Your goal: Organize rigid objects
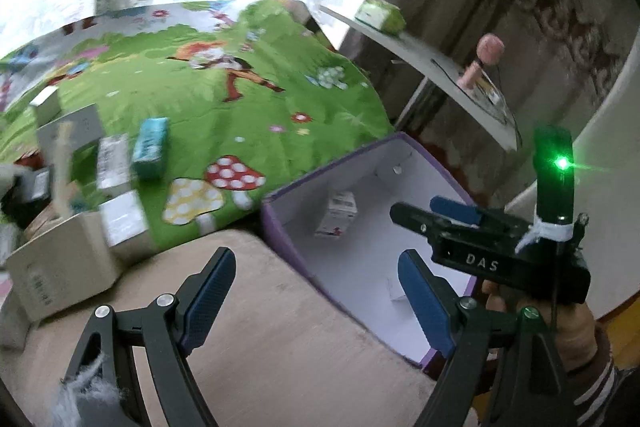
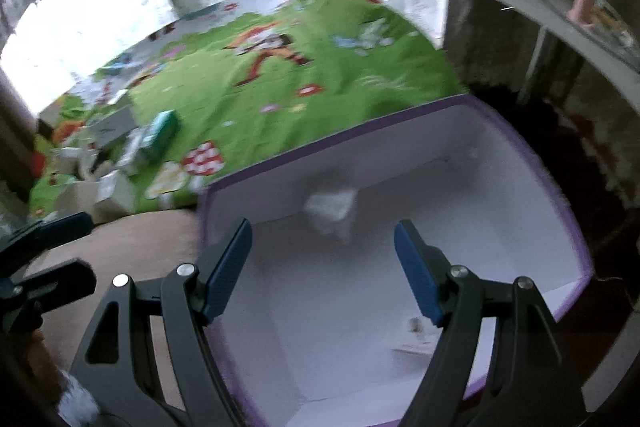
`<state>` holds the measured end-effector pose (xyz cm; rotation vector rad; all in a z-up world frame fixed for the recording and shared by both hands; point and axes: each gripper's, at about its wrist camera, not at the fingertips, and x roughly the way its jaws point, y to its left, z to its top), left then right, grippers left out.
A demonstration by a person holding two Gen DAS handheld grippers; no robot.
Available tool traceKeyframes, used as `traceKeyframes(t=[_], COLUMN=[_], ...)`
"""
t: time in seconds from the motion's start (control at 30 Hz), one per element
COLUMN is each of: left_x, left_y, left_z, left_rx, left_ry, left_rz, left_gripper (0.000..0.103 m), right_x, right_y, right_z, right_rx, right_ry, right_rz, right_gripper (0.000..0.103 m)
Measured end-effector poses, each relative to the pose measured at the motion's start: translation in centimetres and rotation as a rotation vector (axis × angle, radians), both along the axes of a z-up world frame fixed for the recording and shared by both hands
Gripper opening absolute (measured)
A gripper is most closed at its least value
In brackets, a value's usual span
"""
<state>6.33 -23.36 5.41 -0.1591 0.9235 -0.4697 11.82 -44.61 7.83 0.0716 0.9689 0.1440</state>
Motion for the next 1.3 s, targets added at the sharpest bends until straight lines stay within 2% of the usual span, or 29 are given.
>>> traceKeyframes(t=[0.3,0.5,0.6,0.9,1.0,1.03,1.07,1.3], left_x=[-2.6,-4.6,-5.5,-7.1,-6.8,-6.6,-6.4,-4.0], left_y=[8.1,13.8,15.9,21.5,22.8,23.0,23.1,23.6], left_z=[0.3,-0.5,-0.8,-1.6,-1.9,-1.9,-1.9,-3.1], left_rx=[-0.049,-0.113,-0.121,-0.05,-0.024,-0.013,0.0,0.099], left_ry=[-0.034,-0.013,-0.012,-0.011,-0.001,0.003,0.007,0.086], left_rz=[0.212,0.347,0.405,0.543,0.571,0.566,0.557,0.487], left_gripper=[0.084,0.084,0.084,0.087,0.097,0.102,0.103,0.103], right_x=[-0.6,-0.9,-0.9,-0.6,-0.5,-0.5,-0.5,-0.9], right_y=[5.2,7.9,9.0,12.3,13.6,14.0,14.5,17.8], right_z=[-0.4,-0.6,-0.7,-1.0,-1.0,-1.0,-1.0,-0.3], right_rx=[0.022,0.033,0.037,0.028,0.022,0.021,0.019,-0.014], right_ry=[0.031,0.05,0.06,0.078,0.081,0.083,0.084,0.056], right_rz=[0.128,0.187,0.208,0.278,0.308,0.316,0.326,0.409], right_gripper=[0.076,0.076,0.076,0.076,0.077,0.078,0.08,0.094])
